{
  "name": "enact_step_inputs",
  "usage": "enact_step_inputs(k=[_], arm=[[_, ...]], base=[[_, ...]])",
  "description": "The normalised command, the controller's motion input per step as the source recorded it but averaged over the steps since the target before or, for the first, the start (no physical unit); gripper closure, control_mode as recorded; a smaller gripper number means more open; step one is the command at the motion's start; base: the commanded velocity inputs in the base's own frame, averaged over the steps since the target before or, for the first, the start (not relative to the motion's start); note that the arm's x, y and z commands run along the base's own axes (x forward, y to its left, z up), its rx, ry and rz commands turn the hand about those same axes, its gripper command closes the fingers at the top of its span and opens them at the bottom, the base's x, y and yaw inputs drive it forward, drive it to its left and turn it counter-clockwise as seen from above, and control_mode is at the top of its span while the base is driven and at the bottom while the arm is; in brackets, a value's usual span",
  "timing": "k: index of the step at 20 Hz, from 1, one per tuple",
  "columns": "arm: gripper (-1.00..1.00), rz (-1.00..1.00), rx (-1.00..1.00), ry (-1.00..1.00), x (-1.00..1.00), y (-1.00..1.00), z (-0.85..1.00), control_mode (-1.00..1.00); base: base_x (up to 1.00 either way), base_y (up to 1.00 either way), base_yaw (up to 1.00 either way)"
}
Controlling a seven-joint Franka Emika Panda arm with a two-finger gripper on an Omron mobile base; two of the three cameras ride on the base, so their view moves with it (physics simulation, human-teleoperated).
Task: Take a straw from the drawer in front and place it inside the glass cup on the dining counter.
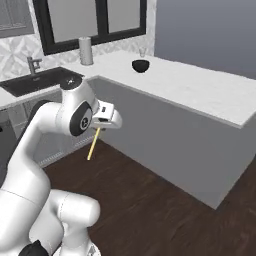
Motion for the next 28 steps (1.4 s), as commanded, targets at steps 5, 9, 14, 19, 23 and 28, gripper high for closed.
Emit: enact_step_inputs(k=[5, 9, 14, 19, 23, 28], arm=[[1.00, 0.00, 0.00, 0.00, 0.00, 0.00, 0.00, 1.00], [1.00, 0.00, 0.00, 0.00, 0.00, 0.00, 0.00, 1.00], [1.00, 0.00, 0.00, 0.00, 0.00, 0.00, 0.00, 1.00], [1.00, 0.00, 0.00, 0.00, 0.00, 0.00, 0.00, 1.00], [1.00, 0.00, 0.00, 0.00, 0.00, 0.00, 0.00, 1.00], [1.00, 0.00, 0.00, 0.00, 0.00, 0.00, 0.00, 1.00]], base=[[0.01, -0.99, -0.59], [0.47, -1.00, -0.20], [0.68, -1.00, 0.02], [0.69, -1.00, 0.12], [0.78, -1.00, 0.17], [0.98, -1.00, 0.25]])
